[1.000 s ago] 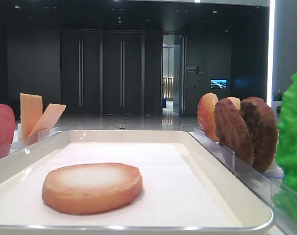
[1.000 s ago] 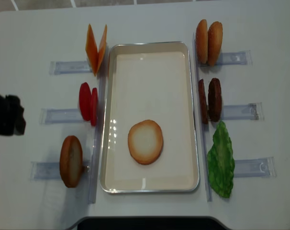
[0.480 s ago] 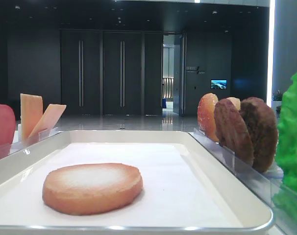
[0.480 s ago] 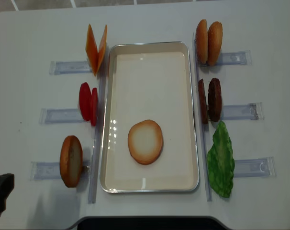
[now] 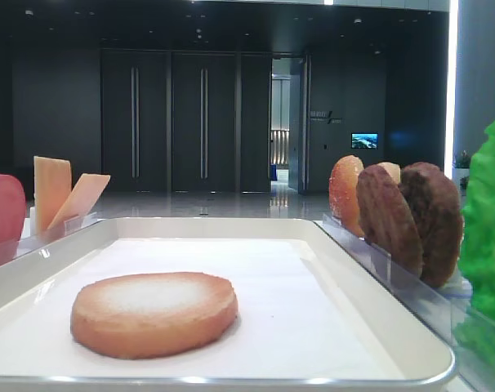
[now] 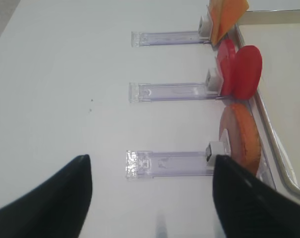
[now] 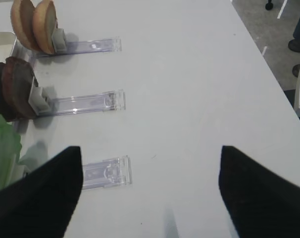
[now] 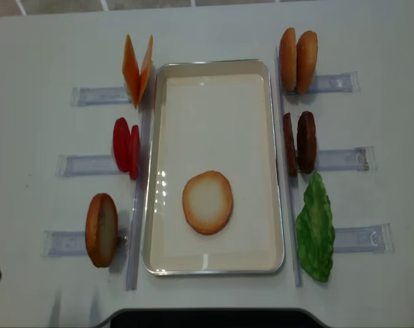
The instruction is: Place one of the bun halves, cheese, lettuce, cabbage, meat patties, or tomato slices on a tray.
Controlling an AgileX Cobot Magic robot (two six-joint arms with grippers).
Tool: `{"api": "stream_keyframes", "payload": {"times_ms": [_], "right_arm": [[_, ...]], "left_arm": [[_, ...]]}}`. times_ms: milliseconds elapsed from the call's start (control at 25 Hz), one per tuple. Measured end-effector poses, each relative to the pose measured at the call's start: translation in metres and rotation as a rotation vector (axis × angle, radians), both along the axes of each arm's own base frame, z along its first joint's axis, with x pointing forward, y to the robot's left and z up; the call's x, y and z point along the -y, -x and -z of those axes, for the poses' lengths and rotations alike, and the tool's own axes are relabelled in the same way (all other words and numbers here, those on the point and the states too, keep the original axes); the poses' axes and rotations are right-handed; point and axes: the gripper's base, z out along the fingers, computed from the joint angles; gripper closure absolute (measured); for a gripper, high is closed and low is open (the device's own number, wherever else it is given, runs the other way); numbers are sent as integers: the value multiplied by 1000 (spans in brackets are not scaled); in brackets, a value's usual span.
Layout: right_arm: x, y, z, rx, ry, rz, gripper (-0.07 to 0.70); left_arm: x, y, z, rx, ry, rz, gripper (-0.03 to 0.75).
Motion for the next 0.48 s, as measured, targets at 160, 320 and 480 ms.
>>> {"api": "stream_keyframes", "payload": {"times_ms": [160, 320, 480], "right_arm": [[0, 0, 0, 0, 0, 0, 93], [0, 0, 0, 0, -1, 0, 93], [0, 0, 0, 0, -1, 0, 93]], "left_arm": [[0, 0, 0, 0, 2, -1, 173], [0, 0, 0, 0, 2, -1, 187], [0, 0, 0, 0, 3, -2, 188]]}}
